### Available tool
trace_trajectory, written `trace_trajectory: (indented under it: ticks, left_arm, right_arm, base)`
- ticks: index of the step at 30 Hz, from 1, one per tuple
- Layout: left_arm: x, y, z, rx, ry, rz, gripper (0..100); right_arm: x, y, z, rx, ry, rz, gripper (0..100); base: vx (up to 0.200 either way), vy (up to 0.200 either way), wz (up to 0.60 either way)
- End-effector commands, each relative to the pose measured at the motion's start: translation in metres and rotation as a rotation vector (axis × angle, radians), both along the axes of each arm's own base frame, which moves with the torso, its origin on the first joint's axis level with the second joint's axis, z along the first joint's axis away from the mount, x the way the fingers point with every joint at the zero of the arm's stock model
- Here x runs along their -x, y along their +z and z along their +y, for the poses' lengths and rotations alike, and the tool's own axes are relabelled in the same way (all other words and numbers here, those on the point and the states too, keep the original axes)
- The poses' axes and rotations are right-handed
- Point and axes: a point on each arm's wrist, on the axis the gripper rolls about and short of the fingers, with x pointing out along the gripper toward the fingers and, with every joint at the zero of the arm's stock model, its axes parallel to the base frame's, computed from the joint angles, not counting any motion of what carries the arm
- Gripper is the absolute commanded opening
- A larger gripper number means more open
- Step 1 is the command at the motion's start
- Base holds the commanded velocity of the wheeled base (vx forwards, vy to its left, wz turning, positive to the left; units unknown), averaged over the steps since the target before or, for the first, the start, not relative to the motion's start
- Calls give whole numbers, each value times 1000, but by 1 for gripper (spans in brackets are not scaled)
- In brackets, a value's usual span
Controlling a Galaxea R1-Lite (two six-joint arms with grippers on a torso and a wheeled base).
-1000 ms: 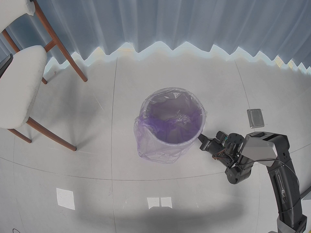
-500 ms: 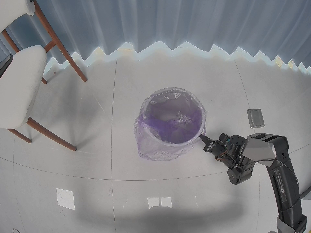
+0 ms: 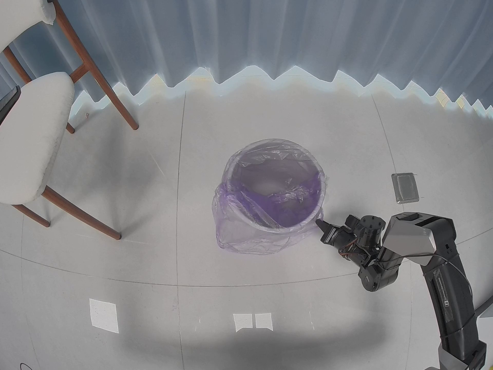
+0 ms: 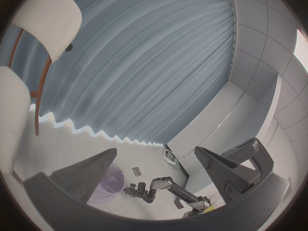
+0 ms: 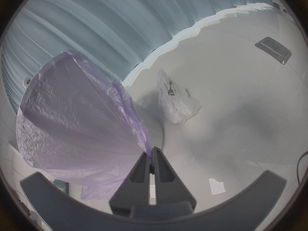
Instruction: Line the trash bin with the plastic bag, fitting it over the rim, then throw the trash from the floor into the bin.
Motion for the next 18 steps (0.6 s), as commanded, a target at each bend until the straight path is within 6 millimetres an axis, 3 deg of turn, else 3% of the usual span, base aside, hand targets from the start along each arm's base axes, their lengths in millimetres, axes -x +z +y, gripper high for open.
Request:
trace_trajectory:
  ticks: [1,10,11,17,18]
  left_arm:
    - [0,0,0,1,1,0,100]
    - [0,-1,0,-11,-11,7,100]
    - [0,-1,0,-13,-13,8,100]
    - [2,-1,-1,-15,-11,2,100]
    - [3,0,-1,-16,-10,-1,100]
  right_arm:
    - [-1,0,1,-1,1,-2,0]
    - [-1,-1,1,1,-3,34,0]
    - [-2,0,1,-4,-4,37,100]
    - [6,1,-1,-31,-6,21,100]
    - [16,9,-2,-73,0,14,100]
  base:
    - [0,0,0]
    - [0,0,0]
    - [0,0,0]
    - [0,0,0]
    - [0,0,0]
